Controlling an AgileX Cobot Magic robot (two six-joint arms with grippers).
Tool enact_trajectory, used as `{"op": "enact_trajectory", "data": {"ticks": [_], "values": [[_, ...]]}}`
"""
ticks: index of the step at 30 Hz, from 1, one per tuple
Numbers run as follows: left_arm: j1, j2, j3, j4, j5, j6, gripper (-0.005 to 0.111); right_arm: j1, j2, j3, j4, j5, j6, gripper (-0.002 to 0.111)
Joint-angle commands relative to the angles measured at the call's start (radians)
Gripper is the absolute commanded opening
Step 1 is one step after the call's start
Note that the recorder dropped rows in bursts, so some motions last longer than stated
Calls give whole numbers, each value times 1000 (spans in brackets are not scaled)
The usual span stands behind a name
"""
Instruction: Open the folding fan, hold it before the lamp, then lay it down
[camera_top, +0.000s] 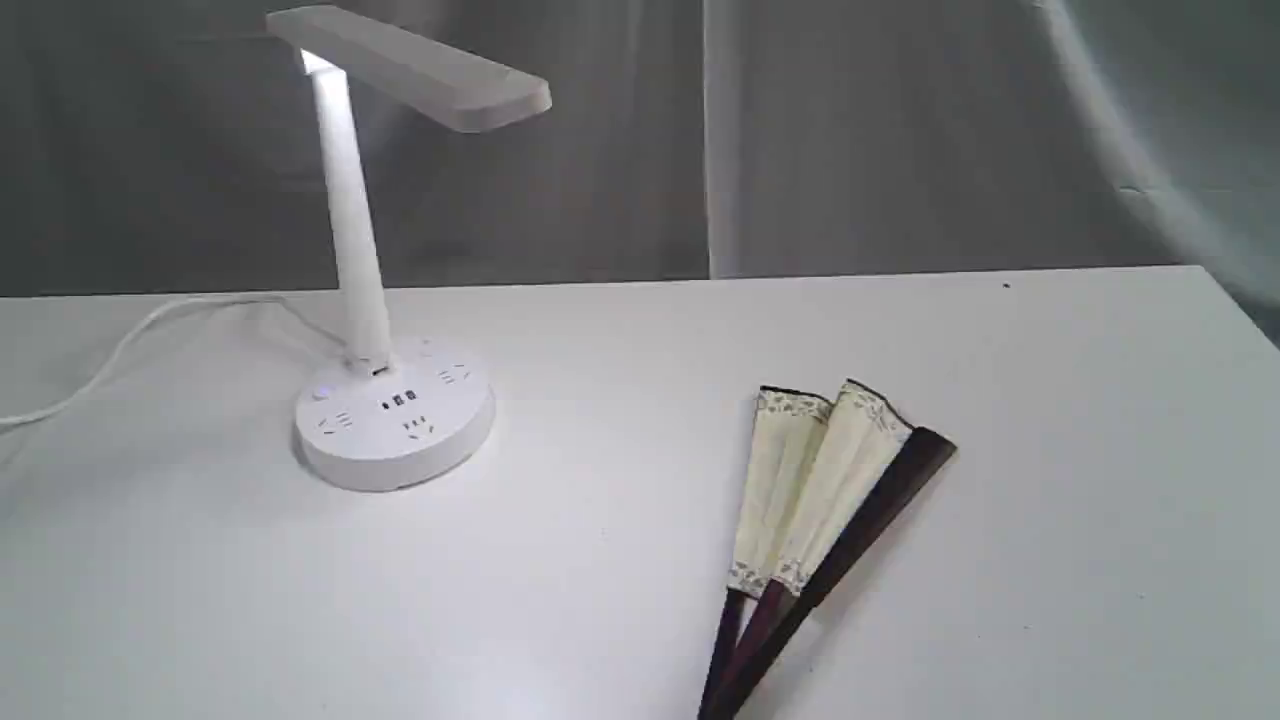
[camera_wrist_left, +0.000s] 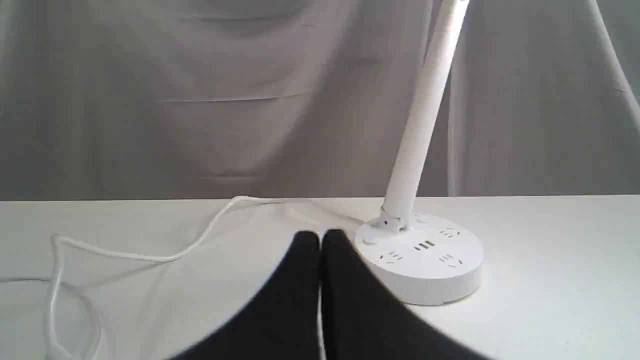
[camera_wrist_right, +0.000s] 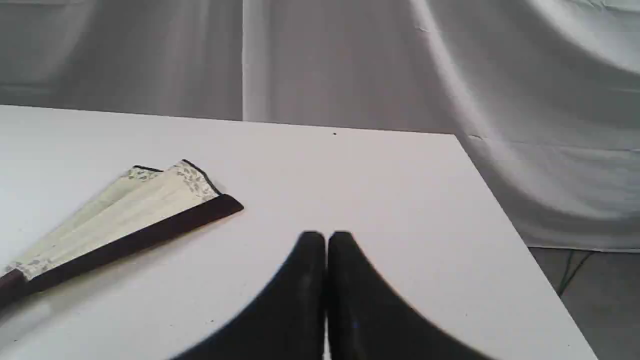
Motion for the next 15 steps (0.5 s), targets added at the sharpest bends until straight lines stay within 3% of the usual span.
{"op": "enact_trajectory", "data": {"ticks": [1,15], "values": [[2,-3,5,1,-13,0,0,6,-4,3,3,-14,-2,0],[2,-3,5,-3,-21,-67,0,6,-4,3,3,-124,-2,0]]}}
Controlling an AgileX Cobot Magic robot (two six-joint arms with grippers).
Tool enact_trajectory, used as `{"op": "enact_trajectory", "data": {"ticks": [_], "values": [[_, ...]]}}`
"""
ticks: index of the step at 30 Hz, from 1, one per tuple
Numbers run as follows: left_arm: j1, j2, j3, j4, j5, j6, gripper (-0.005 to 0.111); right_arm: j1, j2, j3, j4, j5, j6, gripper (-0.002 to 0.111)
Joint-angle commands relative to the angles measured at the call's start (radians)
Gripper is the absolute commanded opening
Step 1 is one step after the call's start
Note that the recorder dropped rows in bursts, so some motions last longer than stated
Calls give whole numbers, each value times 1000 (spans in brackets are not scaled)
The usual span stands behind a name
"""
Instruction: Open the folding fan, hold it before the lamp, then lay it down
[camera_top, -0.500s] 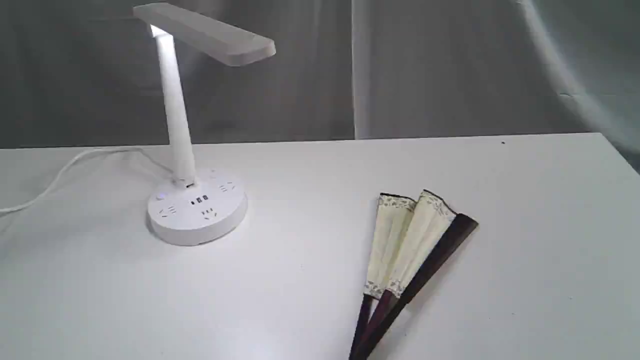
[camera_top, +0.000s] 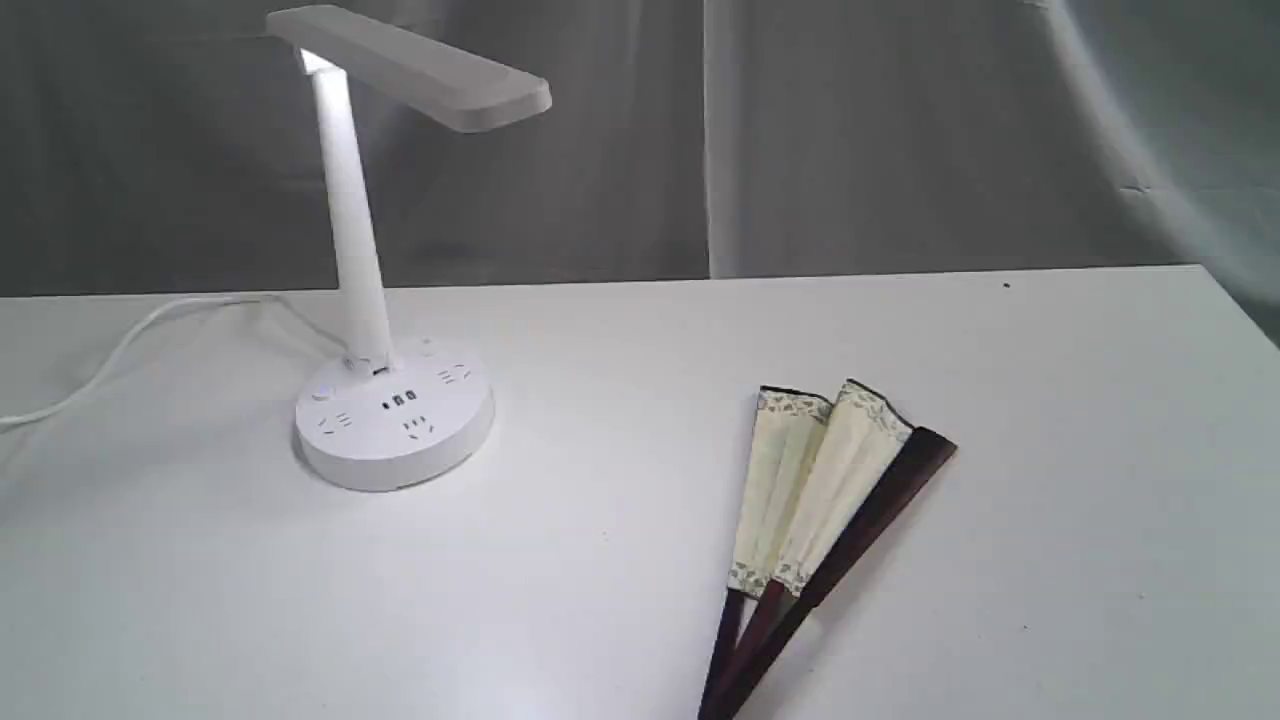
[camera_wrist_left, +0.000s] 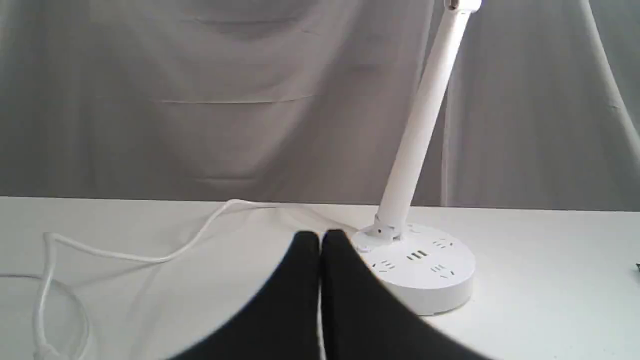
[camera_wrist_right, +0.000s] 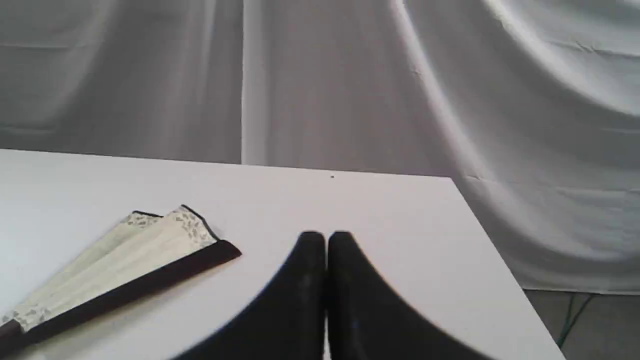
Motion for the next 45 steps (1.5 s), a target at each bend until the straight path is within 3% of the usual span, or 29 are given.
{"op": "enact_trajectory", "data": {"ticks": [1,9,20,25,35,45], "values": [[2,-3,5,-3,-11,-36,0,6,-4,3,8,-40,-2,0],[2,-3,-130,-3,16,-78,0,6,-4,-100,17,-51,-2,0],[2,7,-393,-3,417,-145,0,6,-4,-285,17,179,54,0],[2,125,-473,-3,503,-145,0,6,55,-355,17,273,54,0],[2,432,-593,-3,513,-141,0,6,409,-531,32,400,54,0],[2,720,-618,1,435,-141,0,6,734,-603,105,333,54,0]]}}
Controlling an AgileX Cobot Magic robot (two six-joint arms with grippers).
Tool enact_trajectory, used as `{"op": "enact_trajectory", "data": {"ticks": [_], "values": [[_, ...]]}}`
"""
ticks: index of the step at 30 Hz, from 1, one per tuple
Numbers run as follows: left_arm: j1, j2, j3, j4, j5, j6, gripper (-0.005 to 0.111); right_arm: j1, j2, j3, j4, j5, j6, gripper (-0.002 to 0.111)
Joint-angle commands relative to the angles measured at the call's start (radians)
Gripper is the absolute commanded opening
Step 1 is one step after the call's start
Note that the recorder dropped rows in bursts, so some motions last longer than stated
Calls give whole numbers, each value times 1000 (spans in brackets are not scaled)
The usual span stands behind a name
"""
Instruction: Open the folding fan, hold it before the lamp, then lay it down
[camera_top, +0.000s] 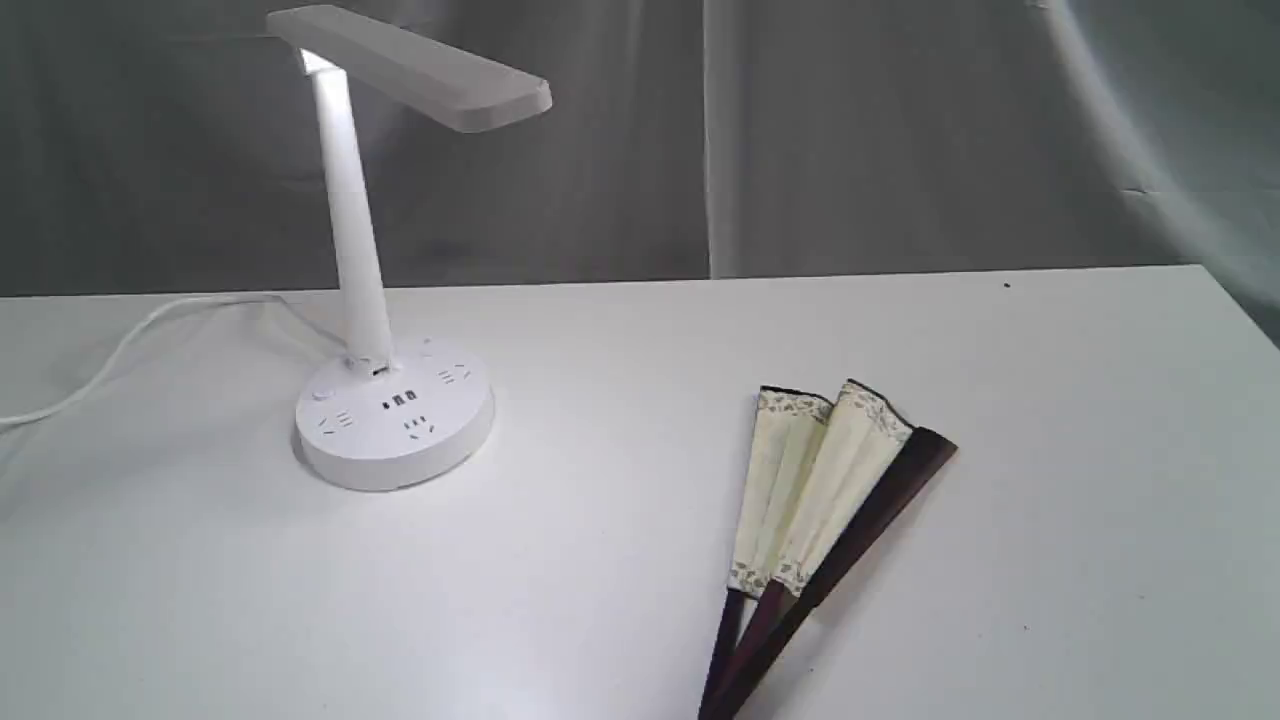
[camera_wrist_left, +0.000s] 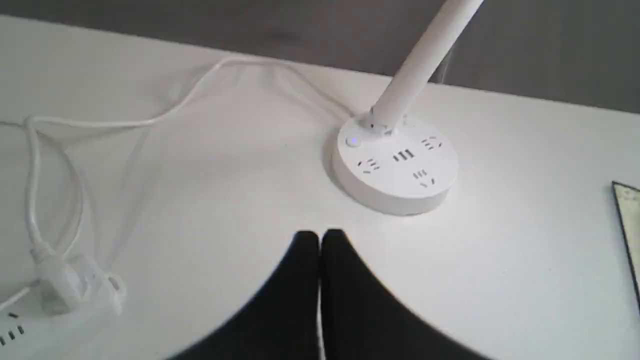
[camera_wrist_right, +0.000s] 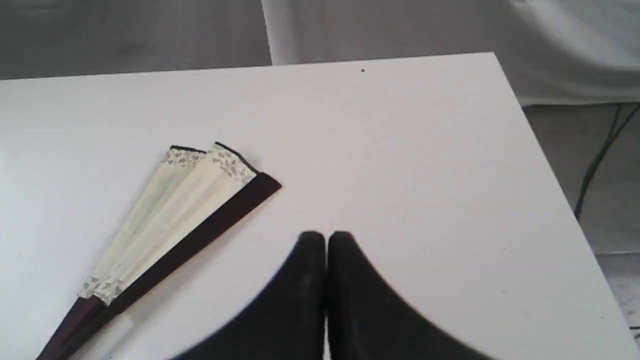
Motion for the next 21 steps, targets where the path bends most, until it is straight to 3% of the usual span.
{"op": "enact_trajectory", "data": {"ticks": [1,10,21], "values": [[2,97,-4,1,-68,-8,0,6,87,-8,11,-60,2,0],[2,332,-4,-3,-221,-11,0,6,303,-8,47,-136,-2,0],[2,497,-4,-38,-291,-11,0,6,454,-8,47,-157,-2,2]]}}
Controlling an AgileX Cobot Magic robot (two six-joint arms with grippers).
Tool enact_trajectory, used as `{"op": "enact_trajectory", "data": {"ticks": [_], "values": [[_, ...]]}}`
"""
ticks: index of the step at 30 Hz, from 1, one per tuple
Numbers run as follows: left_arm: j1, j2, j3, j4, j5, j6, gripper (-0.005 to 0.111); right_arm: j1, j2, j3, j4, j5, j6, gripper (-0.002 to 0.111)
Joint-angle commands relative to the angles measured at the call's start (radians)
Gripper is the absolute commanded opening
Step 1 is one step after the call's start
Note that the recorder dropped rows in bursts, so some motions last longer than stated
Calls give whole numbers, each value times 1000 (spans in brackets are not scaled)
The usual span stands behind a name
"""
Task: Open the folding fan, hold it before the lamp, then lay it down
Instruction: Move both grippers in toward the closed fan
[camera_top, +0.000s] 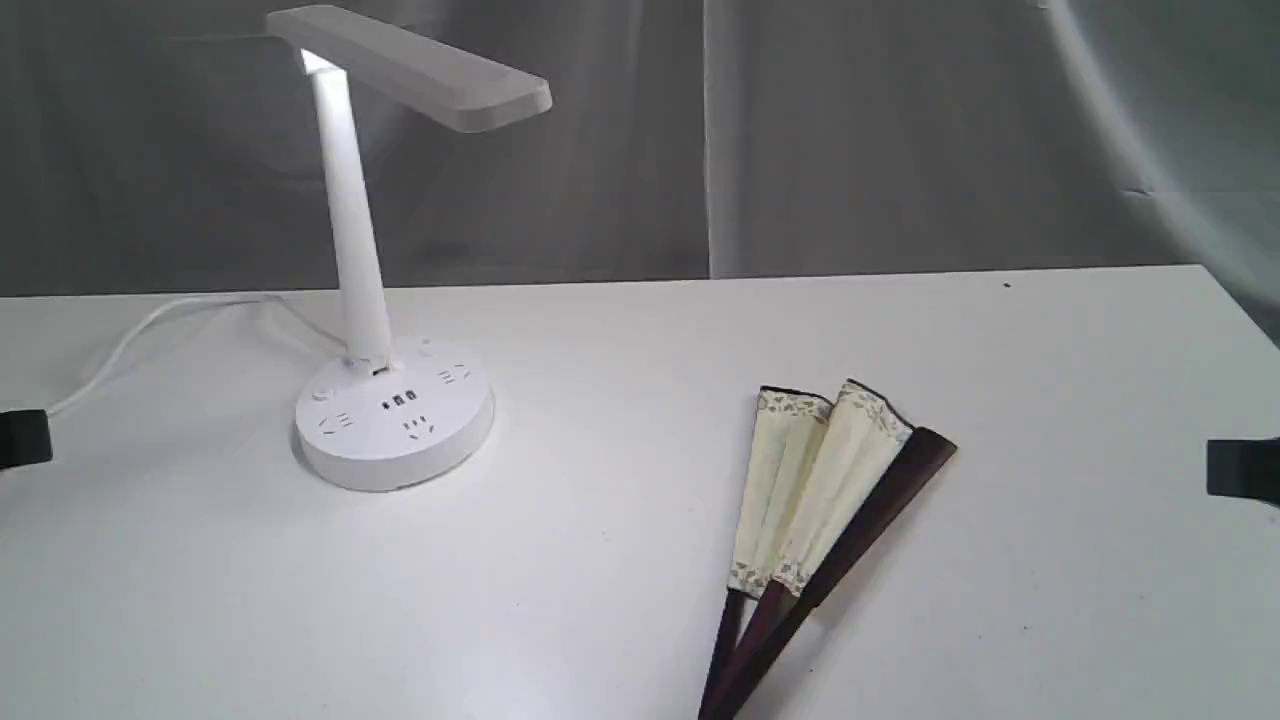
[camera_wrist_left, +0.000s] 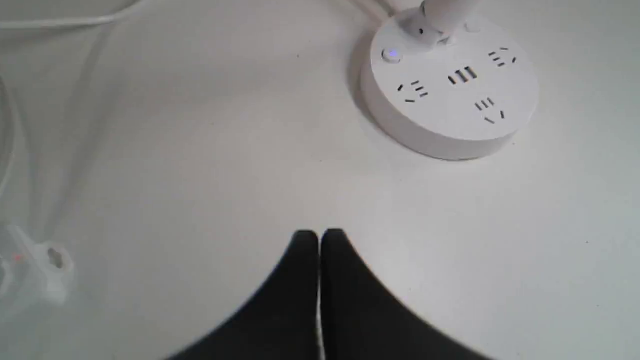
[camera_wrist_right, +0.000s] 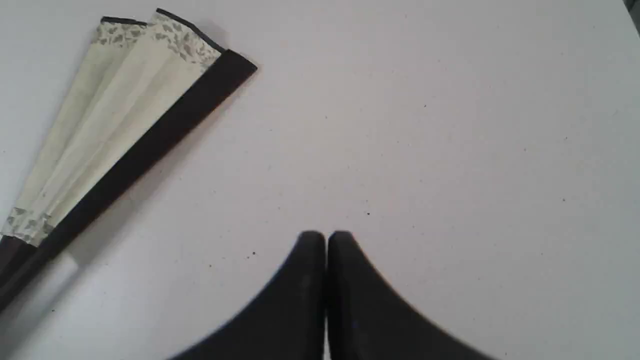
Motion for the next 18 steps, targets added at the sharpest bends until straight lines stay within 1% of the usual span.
{"op": "enact_trajectory", "data": {"ticks": [1,2,6,9,14,17,18], "values": [[2,46,-4,-23,-19,-6,0,6,45,-7,10,-21,-2,3],[2,61,-4,-23,-15,-2,0,7,57,-7,20,-21,-2,6],[-4,105,-4,-34,-15,-2,3,12,114,-7,72,-24,-10,22],[-49,131,-4,-34,-21,13,8,12,152,-7,115,-31,-12,30],[-147,175,-4,-34,-38,25,14,12,204,-7,203,-31,-54,31],[-209,202,-4,-34,-43,25,18,12,225,-7,378,-20,-211,31],[-221,212,-4,-34,-43,25,19,12,234,-7,441,-13,-271,31]]}}
